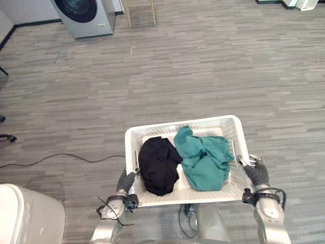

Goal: Pick up the laundry basket with both hands and put the clothes into the washing machine.

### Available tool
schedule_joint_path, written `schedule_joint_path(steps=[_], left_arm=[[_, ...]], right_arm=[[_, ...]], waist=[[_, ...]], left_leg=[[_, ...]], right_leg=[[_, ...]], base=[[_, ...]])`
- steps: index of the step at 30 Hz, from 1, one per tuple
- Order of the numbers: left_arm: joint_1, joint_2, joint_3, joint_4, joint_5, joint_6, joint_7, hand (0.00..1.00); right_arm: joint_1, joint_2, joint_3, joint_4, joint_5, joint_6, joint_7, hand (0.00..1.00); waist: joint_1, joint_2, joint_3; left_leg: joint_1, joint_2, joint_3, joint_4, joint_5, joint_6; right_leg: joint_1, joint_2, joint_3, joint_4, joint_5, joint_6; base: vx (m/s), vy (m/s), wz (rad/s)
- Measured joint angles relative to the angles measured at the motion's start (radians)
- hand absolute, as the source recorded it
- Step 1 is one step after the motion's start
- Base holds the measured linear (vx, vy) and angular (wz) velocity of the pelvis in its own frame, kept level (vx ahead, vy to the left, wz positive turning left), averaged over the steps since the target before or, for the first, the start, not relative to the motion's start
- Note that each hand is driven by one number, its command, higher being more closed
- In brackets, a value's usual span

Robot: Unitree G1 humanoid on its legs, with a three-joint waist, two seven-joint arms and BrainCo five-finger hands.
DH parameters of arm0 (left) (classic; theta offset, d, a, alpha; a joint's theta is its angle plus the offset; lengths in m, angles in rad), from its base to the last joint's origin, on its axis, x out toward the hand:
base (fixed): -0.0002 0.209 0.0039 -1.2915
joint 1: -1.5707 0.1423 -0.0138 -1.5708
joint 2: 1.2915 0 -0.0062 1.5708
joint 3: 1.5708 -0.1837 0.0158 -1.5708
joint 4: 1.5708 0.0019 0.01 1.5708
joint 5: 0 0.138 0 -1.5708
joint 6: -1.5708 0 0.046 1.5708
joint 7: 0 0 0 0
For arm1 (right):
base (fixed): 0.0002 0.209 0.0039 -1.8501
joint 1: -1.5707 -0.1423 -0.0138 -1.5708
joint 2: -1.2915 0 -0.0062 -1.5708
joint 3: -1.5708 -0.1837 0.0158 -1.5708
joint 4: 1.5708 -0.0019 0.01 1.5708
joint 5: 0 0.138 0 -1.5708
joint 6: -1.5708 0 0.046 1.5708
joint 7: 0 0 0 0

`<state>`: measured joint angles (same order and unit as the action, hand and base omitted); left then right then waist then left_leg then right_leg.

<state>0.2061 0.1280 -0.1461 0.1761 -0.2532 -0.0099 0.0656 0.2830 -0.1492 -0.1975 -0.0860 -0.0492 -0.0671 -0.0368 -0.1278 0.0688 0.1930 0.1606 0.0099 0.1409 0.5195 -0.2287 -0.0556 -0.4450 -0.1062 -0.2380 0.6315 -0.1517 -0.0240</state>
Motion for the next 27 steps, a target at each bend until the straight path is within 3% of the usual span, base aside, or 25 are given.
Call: schedule_joint_path(steps=[1, 2, 3, 4, 5, 6, 7, 9, 10, 11, 12, 13, 14, 15, 16, 17, 18, 19, 21, 22, 23, 25, 26, 27], left_arm=[[0.017, -0.009, 0.0, -0.009, -0.001, 0.0, -0.001, 1.0], [0.05, -0.015, 0.001, -0.034, -0.006, -0.001, -0.007, 1.0], [0.079, -0.017, 0.002, -0.061, -0.011, -0.004, -0.017, 1.0], [0.086, -0.023, 0.003, -0.062, -0.011, -0.007, -0.021, 1.0], [0.096, -0.035, 0.005, -0.061, -0.011, -0.006, -0.021, 1.0], [0.1, -0.035, 0.005, -0.061, -0.011, -0.005, -0.022, 1.0], [0.102, -0.034, 0.005, -0.061, -0.011, -0.004, -0.022, 1.0], [0.121, -0.04, 0.015, -0.061, -0.014, -0.005, -0.022, 1.0], [0.125, -0.046, 0.023, -0.06, -0.015, -0.005, -0.023, 1.0], [0.129, -0.061, 0.029, -0.058, -0.014, -0.003, -0.023, 1.0], [0.129, -0.064, 0.03, -0.058, -0.013, -0.002, -0.022, 1.0], [0.129, -0.059, 0.037, -0.036, -0.011, 0.002, -0.015, 1.0], [0.139, -0.071, 0.036, -0.013, -0.007, 0.011, -0.014, 1.0], [0.146, -0.074, 0.036, -0.01, -0.004, 0.013, -0.014, 1.0], [0.143, -0.066, 0.036, -0.004, 0.0, 0.023, -0.014, 1.0], [0.137, -0.056, 0.037, 0.0, 0.003, 0.042, -0.011, 1.0], [0.137, -0.048, 0.037, 0.001, 0.004, 0.046, -0.006, 1.0], [0.137, -0.029, 0.048, 0.003, 0.003, 0.047, 0.003, 1.0], [0.128, -0.023, 0.07, 0.005, 0.003, 0.047, 0.005, 1.0], [0.114, -0.022, 0.077, 0.012, 0.001, 0.045, 0.006, 1.0], [0.078, -0.016, 0.081, 0.026, 0.001, 0.042, 0.007, 1.0], [0.032, 0.003, 0.08, 0.038, 0.0, 0.042, 0.005, 1.0], [0.001, 0.018, 0.08, 0.04, 0.0, 0.041, 0.003, 1.0], [-0.018, 0.034, 0.084, 0.04, 0.0, 0.033, 0.001, 1.0]], right_arm=[[0.021, -0.011, 0.001, -0.026, 0.0, -0.001, 0.0, 1.0], [0.045, -0.018, 0.003, -0.058, 0.002, -0.002, 0.004, 1.0], [0.06, -0.018, 0.005, -0.081, 0.012, -0.005, 0.004, 1.0], [0.061, -0.021, 0.007, -0.085, 0.014, -0.005, 0.004, 1.0], [0.061, -0.03, 0.008, -0.08, 0.018, -0.003, 0.004, 1.0], [0.056, -0.038, 0.012, -0.079, 0.018, -0.001, 0.004, 1.0], [0.053, -0.044, 0.015, -0.077, 0.018, -0.001, 0.004, 1.0], [0.013, -0.083, 0.041, -0.049, 0.017, -0.002, 0.011, 1.0], [-0.002, -0.094, 0.044, -0.03, 0.017, -0.008, 0.017, 1.0], [-0.021, -0.122, 0.045, 0.018, 0.016, -0.024, 0.021, 1.0], [-0.032, -0.131, 0.051, 0.045, 0.015, -0.027, 0.021, 1.0], [-0.056, -0.111, 0.06, 0.118, 0.008, -0.023, 0.022, 1.0], [-0.05, -0.105, 0.057, 0.147, -0.001, -0.024, 0.023, 1.0], [-0.051, -0.103, 0.055, 0.168, -0.002, -0.024, 0.025, 1.0], [-0.051, -0.093, 0.051, 0.188, -0.002, -0.022, 0.036, 1.0], [-0.053, -0.082, 0.051, 0.213, -0.002, -0.015, 0.042, 1.0], [-0.059, -0.078, 0.054, 0.227, -0.002, -0.01, 0.045, 1.0], [-0.071, -0.068, 0.064, 0.24, -0.002, -0.005, 0.065, 1.0], [-0.1, -0.065, 0.079, 0.249, -0.002, -0.004, 0.071, 1.0], [-0.107, -0.063, 0.079, 0.248, -0.002, -0.006, 0.075, 1.0], [-0.119, -0.065, 0.077, 0.238, 0.0, -0.01, 0.076, 1.0], [-0.135, -0.065, 0.073, 0.223, 0.0, -0.01, 0.075, 1.0], [-0.141, -0.067, 0.069, 0.196, 0.001, -0.009, 0.075, 1.0], [-0.138, -0.068, 0.073, 0.169, 0.002, -0.009, 0.073, 1.0]], waist=[[0.001, 0.006, 0.0], [0.007, 0.008, 0.0], [0.012, 0.011, -0.001], [0.024, 0.018, -0.001], [0.051, 0.021, -0.001], [0.082, 0.019, -0.001], [0.097, 0.01, 0.001], [0.12, 0.007, -0.001], [0.119, 0.009, -0.005], [0.119, 0.03, -0.034], [0.122, 0.03, -0.044], [0.126, -0.033, -0.068], [0.114, -0.042, -0.106], [0.108, -0.056, -0.106], [0.106, -0.075, -0.105], [0.088, -0.082, -0.111], [0.085, -0.084, -0.109], [0.088, -0.08, -0.104], [0.086, -0.058, -0.088], [0.085, -0.036, -0.079], [0.077, -0.038, -0.076], [0.059, -0.024, -0.065], [0.045, -0.041, -0.069], [0.036, -0.068, -0.074]], left_leg=[[-0.053, 0.029, 0.002, 0.166, 0.102, -0.021], [-0.131, 0.069, 0.003, 0.377, 0.306, -0.054], [-0.236, 0.116, -0.003, 0.614, 0.303, -0.045], [-0.286, 0.139, -0.003, 0.696, 0.284, -0.026], [-0.377, 0.179, 0.01, 0.746, 0.211, 0.021], [-0.438, 0.208, 0.058, 0.682, 0.138, 0.05], [-0.464, 0.222, 0.088, 0.624, 0.107, 0.055], [-0.495, 0.226, 0.167, 0.196, 0.08, 0.047], [-0.489, 0.206, 0.156, 0.035, 0.095, 0.026], [-0.489, 0.175, 0.105, -0.204, 0.142, -0.039], [-0.5, 0.166, 0.094, -0.23, 0.173, -0.078], [-0.492, 0.085, 0.098, -0.166, 0.191, -0.05], [-0.502, 0.035, 0.081, -0.096, 0.202, 0.042], [-0.49, 0.006, 0.086, -0.05, 0.187, 0.107], [-0.452, -0.021, 0.09, -0.04, 0.146, 0.115], [-0.392, -0.053, 0.074, -0.07, 0.118, 0.127], [-0.349, -0.062, 0.062, -0.104, 0.113, 0.133], [-0.252, -0.059, 0.036, -0.195, 0.113, 0.133], [-0.124, -0.031, 0.004, -0.283, 0.113, 0.133], [-0.076, -0.012, -0.008, -0.307, 0.113, 0.133], [-0.035, 0.007, -0.021, -0.313, 0.113, 0.133], [0.005, 0.019, -0.039, -0.325, 0.11, 0.128], [0.055, 0.027, -0.033, -0.349, 0.086, 0.09], [0.107, 0.012, -0.028, -0.373, 0.042, 0.023]], right_leg=[[0.059, 0.009, -0.008, -0.003, -0.032, -0.003], [0.142, 0.026, -0.003, -0.022, -0.088, -0.013], [0.239, 0.054, 0.007, -0.075, -0.186, -0.027], [0.279, 0.067, 0.009, -0.098, -0.209, -0.038], [0.344, 0.079, 0.019, -0.144, -0.215, -0.033], [0.408, 0.072, 0.04, -0.196, -0.215, -0.031], [0.434, 0.064, 0.053, -0.22, -0.215, -0.03], [0.536, 0.014, 0.048, -0.296, -0.203, -0.005], [0.559, 0.001, 0.049, -0.312, -0.204, -0.001], [0.587, -0.002, 0.06, -0.341, -0.221, 0.037], [0.605, -0.011, 0.071, -0.345, -0.239, 0.064], [0.638, -0.092, 0.098, -0.333, -0.253, 0.109], [0.622, -0.126, 0.142, -0.229, -0.206, 0.166], [0.582, -0.161, 0.177, -0.087, -0.184, 0.193], [0.53, -0.195, 0.199, 0.079, -0.111, 0.173], [0.453, -0.219, 0.206, 0.265, 0.103, 0.128], [0.417, -0.226, 0.209, 0.326, 0.228, 0.108], [0.313, -0.222, 0.198, 0.483, 0.114, 0.033], [0.235, -0.181, 0.134, 0.52, -0.013, 0.018], [0.19, -0.156, 0.11, 0.483, -0.067, 0.022], [0.122, -0.129, 0.086, 0.392, -0.112, 0.036], [0.055, -0.106, 0.071, 0.16, -0.098, 0.06], [0.044, -0.093, 0.073, -0.109, -0.019, 0.087], [0.041, -0.091, 0.094, -0.329, 0.081, 0.085]], base=[[0.63, -0.151, -0.1], [0.78, -0.173, -0.15], [0.65, -0.136, -0.17], [0.6, -0.097, -0.29], [0.54, -0.031, -0.46], [0.53, 0.005, -0.52], [0.53, 0.057, -0.51], [0.55, 0.123, -0.47], [0.68, 0.249, -0.3], [0.57, 0.252, -0.18], [0.72, 0.339, -0.27], [0.7, 0.292, -0.08], [0.73, 0.286, 0.03], [0.76, 0.266, 0.28], [0.73, 0.236, 0.47], [0.74, 0.194, 0.51], [0.83, 0.137, 0.49], [0.65, 0.064, 0.2], [0.61, -0.012, 0.1], [0.57, -0.11, 0.16], [0.43, -0.126, 0.21], [0.55, -0.207, 0.41], [0.7, -0.29, 0.58], [0.61, -0.258, 0.54]])
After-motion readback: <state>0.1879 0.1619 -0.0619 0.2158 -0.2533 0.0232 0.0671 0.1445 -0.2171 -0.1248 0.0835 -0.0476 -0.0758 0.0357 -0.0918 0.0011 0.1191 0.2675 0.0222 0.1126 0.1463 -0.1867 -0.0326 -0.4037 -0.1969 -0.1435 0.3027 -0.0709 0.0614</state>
